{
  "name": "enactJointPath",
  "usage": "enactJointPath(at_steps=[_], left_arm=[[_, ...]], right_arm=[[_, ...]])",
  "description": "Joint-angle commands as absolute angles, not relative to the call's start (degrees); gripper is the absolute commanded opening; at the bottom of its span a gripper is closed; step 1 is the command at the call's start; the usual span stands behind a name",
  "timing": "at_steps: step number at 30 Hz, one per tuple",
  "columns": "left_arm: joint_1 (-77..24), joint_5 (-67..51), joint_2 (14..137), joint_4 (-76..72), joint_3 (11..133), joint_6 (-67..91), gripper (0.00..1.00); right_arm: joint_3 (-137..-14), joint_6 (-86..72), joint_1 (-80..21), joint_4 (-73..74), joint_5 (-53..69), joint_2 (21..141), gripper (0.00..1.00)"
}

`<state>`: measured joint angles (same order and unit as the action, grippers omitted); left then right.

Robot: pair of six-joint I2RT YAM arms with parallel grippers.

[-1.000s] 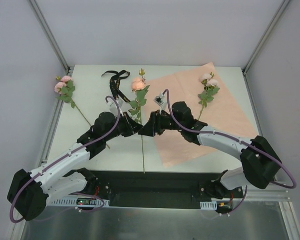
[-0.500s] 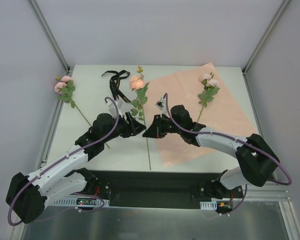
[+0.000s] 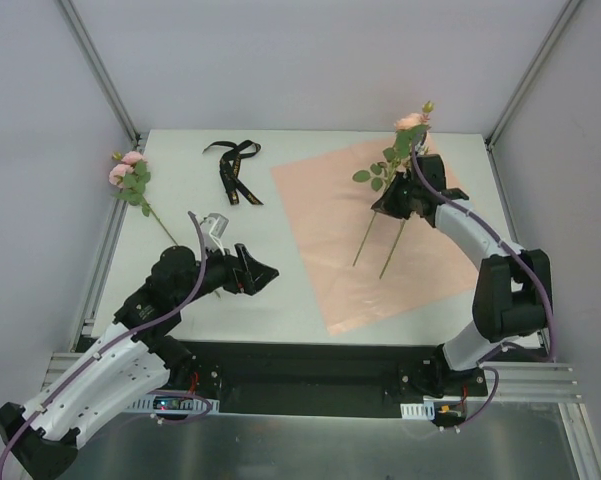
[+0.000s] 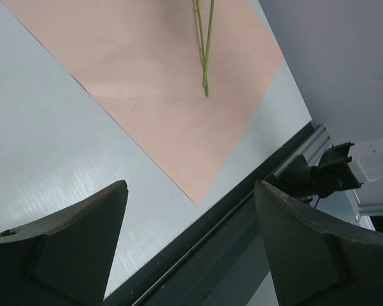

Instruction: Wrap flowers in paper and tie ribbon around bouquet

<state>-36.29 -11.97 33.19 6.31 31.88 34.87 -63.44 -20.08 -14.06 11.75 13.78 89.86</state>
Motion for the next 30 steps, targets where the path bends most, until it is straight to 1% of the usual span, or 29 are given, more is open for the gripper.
enactJointPath(at_steps=[1,4,7,11,13,24,30], left_arm=[[-35.9,-17.7,33.7,7.9,30.5,35.6,0.8],[-35.9,-18.1,33.2,7.7,29.9,36.1,0.8],[-35.9,-18.6,31.8,7.9,29.8,35.3,0.79],[-35.9,-18.3,30.6,8.1,28.9,35.9,0.8],[-35.9,-18.6,31.4,8.3,29.1,36.0,0.79],[-35.9,-20.4,32.6,8.6,29.5,38.0,0.75],[-35.9,-19.5,33.0,8.7,29.4,38.8,0.77]], right_arm=[[-71.0,-16.5,-11.6,20.2,8.0,94.6,0.0],[-75.4,-15.4,-11.2,24.2,4.1,98.5,0.0],[-75.0,-15.3,-10.8,24.1,0.7,99.8,0.0],[-75.7,-14.0,-10.3,25.0,0.4,102.6,0.0],[-75.8,-13.4,-10.2,25.1,-1.4,103.9,0.01],[-79.5,-8.7,-9.8,23.4,-0.6,110.3,0.01],[-81.6,-7.9,-9.8,23.3,-0.5,113.0,0.0]])
